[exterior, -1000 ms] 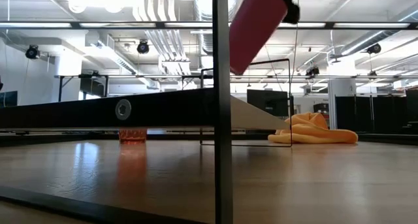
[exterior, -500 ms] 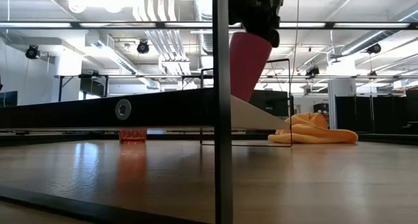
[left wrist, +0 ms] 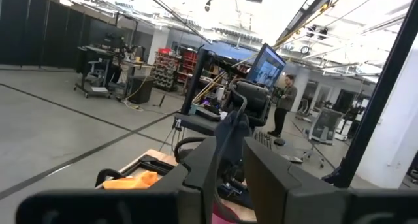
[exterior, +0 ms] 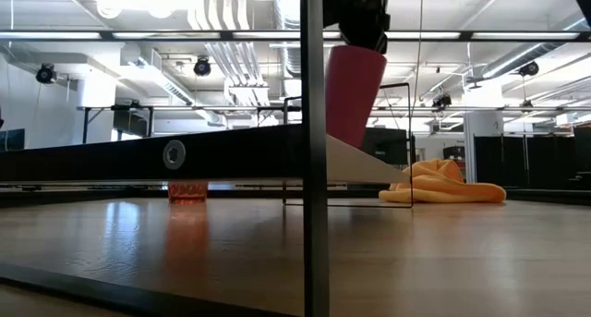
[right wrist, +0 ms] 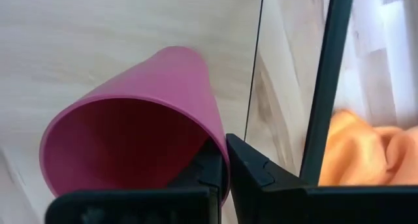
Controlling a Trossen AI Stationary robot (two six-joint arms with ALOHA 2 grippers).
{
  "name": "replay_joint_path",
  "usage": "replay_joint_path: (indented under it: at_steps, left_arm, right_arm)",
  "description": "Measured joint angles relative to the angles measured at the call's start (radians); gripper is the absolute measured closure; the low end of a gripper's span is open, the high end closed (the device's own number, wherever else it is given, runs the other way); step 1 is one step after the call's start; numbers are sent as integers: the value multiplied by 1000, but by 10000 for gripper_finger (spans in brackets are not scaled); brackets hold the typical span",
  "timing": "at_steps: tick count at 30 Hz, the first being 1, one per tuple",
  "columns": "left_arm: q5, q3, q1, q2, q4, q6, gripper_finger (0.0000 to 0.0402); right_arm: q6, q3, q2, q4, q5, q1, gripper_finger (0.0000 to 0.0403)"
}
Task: Stack small to large cups/mugs on shelf
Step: Put the pink plastic cup on the shelf
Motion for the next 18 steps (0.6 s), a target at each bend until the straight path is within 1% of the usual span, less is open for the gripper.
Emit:
replay_joint_path:
  at_steps: [4, 11, 14, 18]
  left_arm:
    - [0, 0, 0, 1, 1, 0, 340]
    - [0, 0, 0, 4, 1, 0, 340]
    - [0, 0, 0, 5, 2, 0, 340]
    - [0, 0, 0, 5, 1, 0, 340]
  right_arm:
    - [0, 4, 16, -37, 0, 0, 394]
    - [-21, -9, 25, -25, -7, 0, 392]
    - [-57, -10, 23, -9, -7, 0, 382]
    - [-60, -10, 22, 9, -7, 0, 357]
